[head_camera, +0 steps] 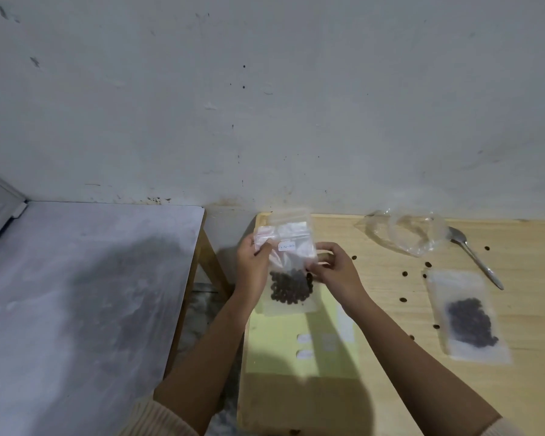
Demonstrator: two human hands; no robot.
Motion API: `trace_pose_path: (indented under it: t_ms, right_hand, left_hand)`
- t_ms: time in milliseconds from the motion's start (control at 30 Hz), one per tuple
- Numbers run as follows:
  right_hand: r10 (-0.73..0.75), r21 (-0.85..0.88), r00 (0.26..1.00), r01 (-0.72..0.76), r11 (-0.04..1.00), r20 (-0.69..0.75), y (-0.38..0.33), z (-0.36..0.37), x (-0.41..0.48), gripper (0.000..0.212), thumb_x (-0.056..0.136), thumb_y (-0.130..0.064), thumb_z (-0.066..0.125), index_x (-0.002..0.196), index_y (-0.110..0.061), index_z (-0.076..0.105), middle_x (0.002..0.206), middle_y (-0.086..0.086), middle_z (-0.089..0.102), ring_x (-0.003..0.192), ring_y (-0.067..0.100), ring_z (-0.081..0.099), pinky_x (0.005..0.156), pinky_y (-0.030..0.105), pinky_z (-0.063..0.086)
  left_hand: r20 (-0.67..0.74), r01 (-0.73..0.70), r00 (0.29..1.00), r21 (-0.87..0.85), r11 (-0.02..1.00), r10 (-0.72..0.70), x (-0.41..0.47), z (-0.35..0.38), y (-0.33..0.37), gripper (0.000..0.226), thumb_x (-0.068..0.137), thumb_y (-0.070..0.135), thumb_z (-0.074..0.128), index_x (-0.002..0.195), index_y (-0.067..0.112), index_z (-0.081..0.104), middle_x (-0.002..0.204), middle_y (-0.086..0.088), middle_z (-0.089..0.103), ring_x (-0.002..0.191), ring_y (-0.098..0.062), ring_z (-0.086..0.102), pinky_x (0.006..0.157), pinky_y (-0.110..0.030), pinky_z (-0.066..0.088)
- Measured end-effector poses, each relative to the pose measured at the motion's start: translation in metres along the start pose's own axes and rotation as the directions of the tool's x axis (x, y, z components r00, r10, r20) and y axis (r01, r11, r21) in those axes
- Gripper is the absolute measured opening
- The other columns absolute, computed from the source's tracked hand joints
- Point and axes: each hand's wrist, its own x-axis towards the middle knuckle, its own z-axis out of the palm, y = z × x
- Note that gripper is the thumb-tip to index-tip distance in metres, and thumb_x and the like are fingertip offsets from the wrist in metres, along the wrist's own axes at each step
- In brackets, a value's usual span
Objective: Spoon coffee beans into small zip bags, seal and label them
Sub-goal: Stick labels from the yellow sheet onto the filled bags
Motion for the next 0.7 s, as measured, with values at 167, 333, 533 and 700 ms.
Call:
trace_pose_path:
  t_ms: [167,333,533,700]
  right_hand:
    - [-0.015,-0.1,0.993,0.003,0.995,-0.121,0.009,-0.009,0.042,0.024,0.078,0.003,0.065,0.089,-0.016,0.055,0.082,0.007,0.059,0.069,0.022,0.058,0.071,0.039,0.053]
    - [-0.139,-0.214,0.97,0.095,0.972,-0.2,0.014,-0.004,0.08,0.03,0.077,0.007,0.063,0.08,-0.021,0.053,0.079,-0.003,0.06,0.074,0.018,0.06,0.059,0.007,0.046]
    - [-0.248,-0.45,0.962,0.172,0.876,-0.115,0.023,-0.006,0.116,0.027,0.078,0.005,0.059,0.1,-0.01,0.061,0.099,0.007,0.061,0.089,0.02,0.055,0.068,0.003,0.037]
    - [-0.217,-0.633,0.97,0.234,0.738,0.106,0.036,-0.004,0.127,0.033,0.091,-0.01,0.051,0.123,-0.006,0.056,0.126,0.014,0.051,0.116,0.028,0.049,0.099,0.026,0.035]
  left_hand:
    - [0.006,0.11,0.994,0.046,0.993,-0.111,0.041,0.02,-0.009,0.04,0.093,0.024,0.056,0.128,0.008,0.045,0.118,-0.006,0.059,0.105,-0.018,0.06,0.091,-0.03,0.051]
    - [0.005,0.067,0.998,0.134,0.989,-0.068,0.063,0.033,-0.033,0.05,0.09,0.001,0.057,0.137,0.0,0.038,0.135,-0.014,0.047,0.124,-0.022,0.045,0.096,-0.018,0.041]
    - [0.101,-0.021,0.995,0.396,0.918,-0.021,0.086,0.045,-0.049,0.063,0.09,0.012,0.06,0.144,0.006,0.028,0.151,-0.009,0.029,0.139,-0.022,0.028,0.113,-0.026,0.023]
    - [0.15,-0.032,0.985,0.662,0.749,-0.091,0.099,0.047,-0.061,0.062,0.094,0.028,0.054,0.144,0.004,0.026,0.156,-0.01,0.016,0.143,-0.021,0.017,0.111,-0.023,0.014]
